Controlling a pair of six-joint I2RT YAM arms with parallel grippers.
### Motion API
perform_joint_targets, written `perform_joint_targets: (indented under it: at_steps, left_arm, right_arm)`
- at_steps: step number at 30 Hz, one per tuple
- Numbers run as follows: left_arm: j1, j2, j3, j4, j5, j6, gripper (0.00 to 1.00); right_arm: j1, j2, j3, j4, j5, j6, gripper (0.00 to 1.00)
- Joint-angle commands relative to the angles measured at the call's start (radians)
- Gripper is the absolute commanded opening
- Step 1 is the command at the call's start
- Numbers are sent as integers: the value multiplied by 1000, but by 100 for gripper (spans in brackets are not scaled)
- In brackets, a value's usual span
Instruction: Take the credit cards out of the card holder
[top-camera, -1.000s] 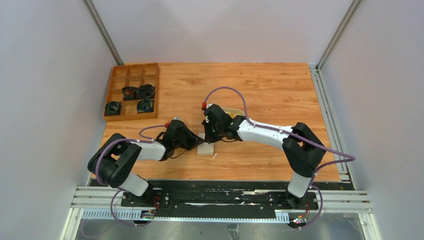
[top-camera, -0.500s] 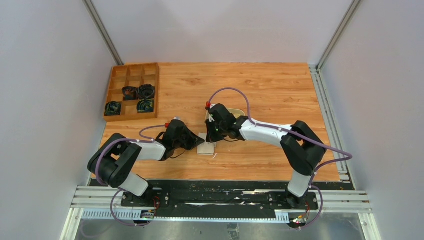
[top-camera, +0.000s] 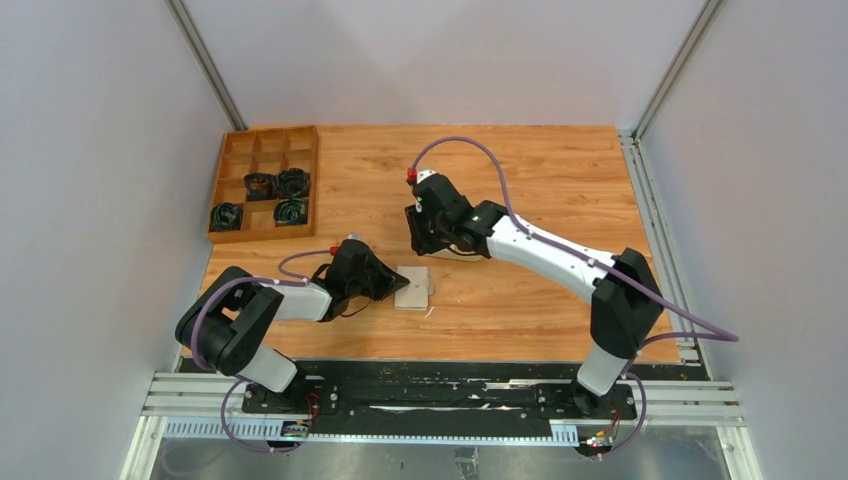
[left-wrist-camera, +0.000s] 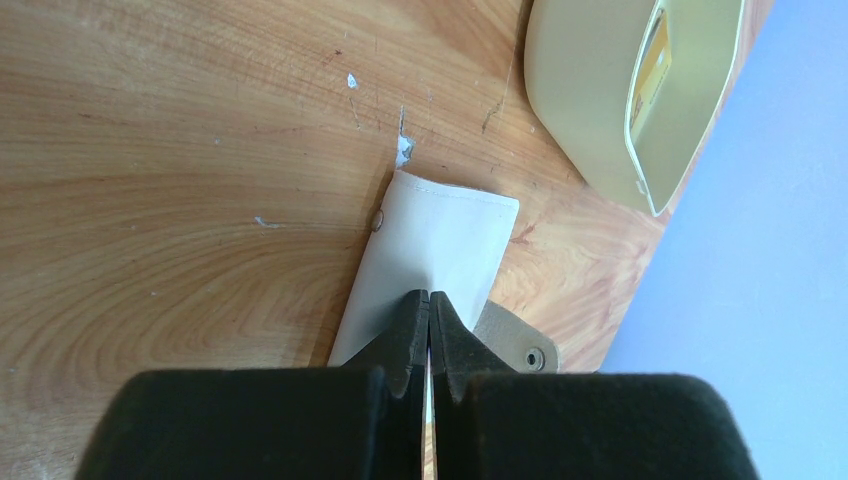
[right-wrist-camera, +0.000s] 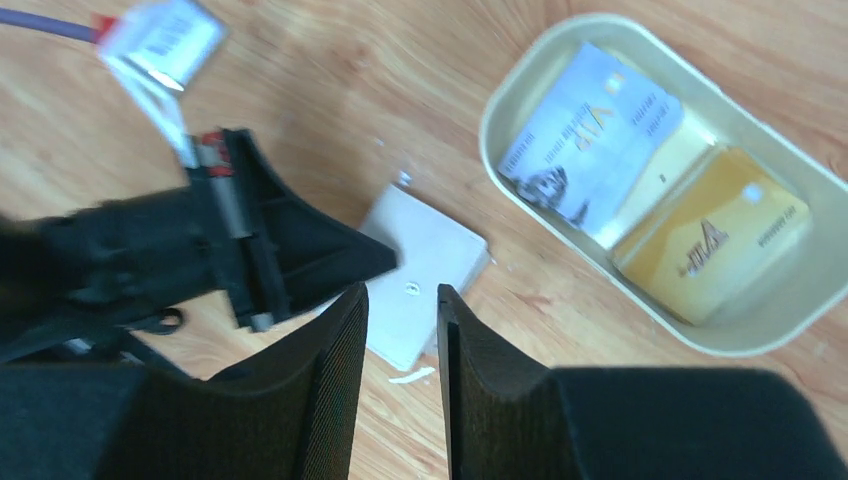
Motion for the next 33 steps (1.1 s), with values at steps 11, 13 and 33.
perform_joint_targets:
  at_steps: [11,13,33]
  left_arm:
    - [-9,31,-7,-82,-16,31,0]
    - [-9,34,-5,-82,-15,33,0]
    - [-9,30,-9,-82,-13,34,0]
  right_arm:
    - [51,177,143,-385,89,37,39]
    - [59,190,154,-386,81,43,40]
    - [83,299,208,-442,106,70,40]
